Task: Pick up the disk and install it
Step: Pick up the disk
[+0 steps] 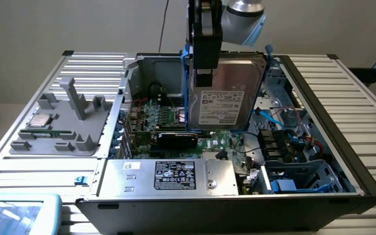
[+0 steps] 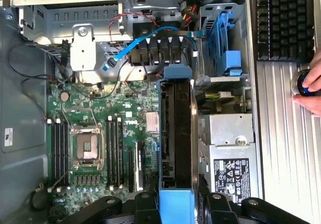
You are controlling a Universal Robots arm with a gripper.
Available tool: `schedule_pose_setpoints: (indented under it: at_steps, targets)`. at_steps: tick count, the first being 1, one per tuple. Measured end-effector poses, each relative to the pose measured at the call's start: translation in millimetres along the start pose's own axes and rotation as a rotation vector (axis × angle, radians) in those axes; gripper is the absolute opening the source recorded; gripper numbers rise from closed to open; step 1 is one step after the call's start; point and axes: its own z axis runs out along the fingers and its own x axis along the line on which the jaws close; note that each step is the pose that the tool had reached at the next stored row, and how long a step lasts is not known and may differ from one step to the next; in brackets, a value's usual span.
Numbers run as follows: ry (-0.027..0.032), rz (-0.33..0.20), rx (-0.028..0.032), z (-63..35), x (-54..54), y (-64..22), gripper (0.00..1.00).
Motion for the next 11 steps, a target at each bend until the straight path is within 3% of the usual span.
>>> schedule_pose_setpoints:
  at_steps: [6,11]
  targets:
    - [-0.0086,-0.001,-0.0004,0.5,-8.9,8.5,0.37]
    - [-0.0111,-0.001,0.0000,1.0,-17.6,18.0,0.37]
